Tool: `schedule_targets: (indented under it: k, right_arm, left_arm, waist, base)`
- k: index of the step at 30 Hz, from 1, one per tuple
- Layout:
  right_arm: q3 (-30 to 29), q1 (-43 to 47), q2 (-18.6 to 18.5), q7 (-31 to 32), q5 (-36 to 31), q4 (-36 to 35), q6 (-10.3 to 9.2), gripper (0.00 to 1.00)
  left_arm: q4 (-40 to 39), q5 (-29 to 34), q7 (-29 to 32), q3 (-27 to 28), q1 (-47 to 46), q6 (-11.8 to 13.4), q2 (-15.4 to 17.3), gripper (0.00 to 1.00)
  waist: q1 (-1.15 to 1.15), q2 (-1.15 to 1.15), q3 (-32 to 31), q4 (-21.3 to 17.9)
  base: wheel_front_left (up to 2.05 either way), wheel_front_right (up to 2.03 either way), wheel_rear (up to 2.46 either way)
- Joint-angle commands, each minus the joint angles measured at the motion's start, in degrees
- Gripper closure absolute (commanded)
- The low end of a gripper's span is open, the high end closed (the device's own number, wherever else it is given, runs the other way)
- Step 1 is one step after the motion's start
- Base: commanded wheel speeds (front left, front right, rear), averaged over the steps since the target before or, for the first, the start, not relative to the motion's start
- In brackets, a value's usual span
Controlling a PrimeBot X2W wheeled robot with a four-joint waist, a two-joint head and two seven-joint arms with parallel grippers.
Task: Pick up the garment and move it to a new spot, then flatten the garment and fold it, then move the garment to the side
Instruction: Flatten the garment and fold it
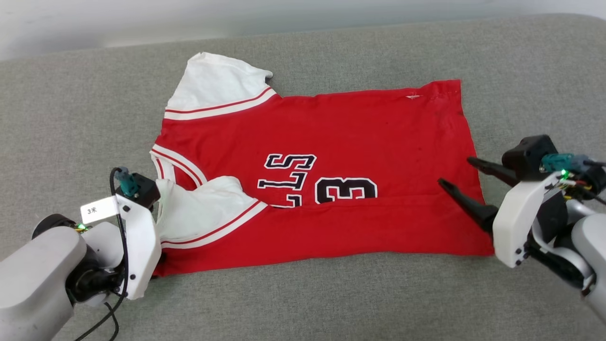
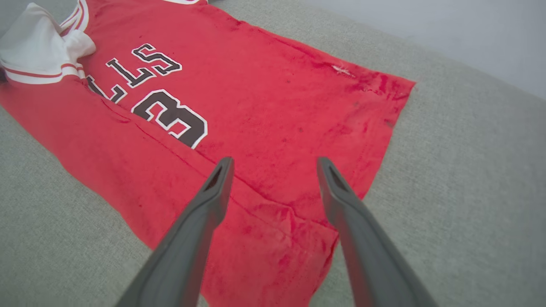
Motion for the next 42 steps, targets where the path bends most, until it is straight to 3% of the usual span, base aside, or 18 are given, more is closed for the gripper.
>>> schedule_targets:
  k: [1, 5, 10, 16, 29, 31, 32, 33, 34, 42]
  right_arm:
    - [0.6, -3.9, -2.4, 1.8, 0.0, -1.1, -0.03, 0.0]
    - [3.5, -7.9, -5.6, 8.0, 1.3, -2.5, -0.03, 0.0]
    - [8.7, -12.8, -9.5, 23.1, 7.3, -2.4, -0.02, 0.0]
    - [11.2, -14.9, -9.0, 34.0, 12.9, 2.1, -0.02, 0.0]
    - [15.5, -4.0, 2.2, 30.1, 15.6, 14.7, 0.08, 0.0]
    - [16.3, -2.9, 4.2, 26.9, 16.2, 15.7, 0.08, 0.0]
    - [16.3, -3.5, 4.2, 25.9, 15.8, 15.6, 0.08, 0.65]
    - [16.3, -3.5, 4.2, 25.9, 15.8, 15.6, 0.08, 0.65]
    - [16.3, -4.2, 4.0, 24.8, 15.5, 15.4, 0.08, 1.0]
    - [14.3, -8.5, -2.5, 17.2, 15.6, 10.6, -0.03, 1.0]
  left_arm:
    - [0.0, 0.3, -1.1, -0.7, 0.4, -0.4, -0.2, 1.0]
    - [-1.9, 0.3, -2.1, 0.3, -0.3, -0.7, 1.6, 1.0]
    - [-5.0, 0.5, -3.4, 1.1, -0.1, -0.6, 3.4, 1.0]
    - [-8.9, 0.8, -3.7, 1.5, -0.7, 0.5, 4.1, 1.0]
    - [-12.5, 2.5, -4.7, 1.1, -0.8, 1.9, 3.4, 1.0]
    - [-12.6, 2.5, -5.3, 1.1, -0.1, 2.1, 3.5, 1.0]
    - [-12.5, 2.4, -5.4, 1.1, 0.1, 2.1, 3.5, 1.0]
    - [-12.5, 2.4, -5.4, 1.1, 0.1, 2.1, 3.5, 1.0]
    - [-12.4, 2.2, -5.5, 1.1, 0.3, 2.2, 3.5, 1.0]
    - [-13.5, 0.4, -7.4, 1.5, 3.4, 2.6, 5.4, 1.0]
  waist:
    - [0.0, 0.0, -1.0, 0.4]
    - [0.0, 0.0, -1.7, 0.5]
    - [0.0, 0.0, -2.0, 0.6]
    - [0.0, 0.0, -1.4, 1.3]
    - [0.0, 0.0, 1.6, 3.2]
    - [0.0, 0.0, 1.9, 3.1]
    - [0.0, 0.0, 1.8, 3.0]
    - [0.0, 0.0, 1.8, 3.0]
    - [0.0, 0.0, 1.6, 2.9]
    - [0.0, 0.0, -2.5, 2.1]
  base:
    - [0.0, 0.0, 0.0]
    - [0.0, 0.0, 0.0]
    - [0.0, 0.0, 0.0]
    - [0.0, 0.0, 0.0]
    - [0.0, 0.0, 0.0]
    - [0.0, 0.0, 0.0]
    - [0.0, 0.0, 0.0]
    - [0.0, 0.0, 0.0]
    - [0.0, 0.0, 0.0]
    - [0.0, 0.0, 0.0]
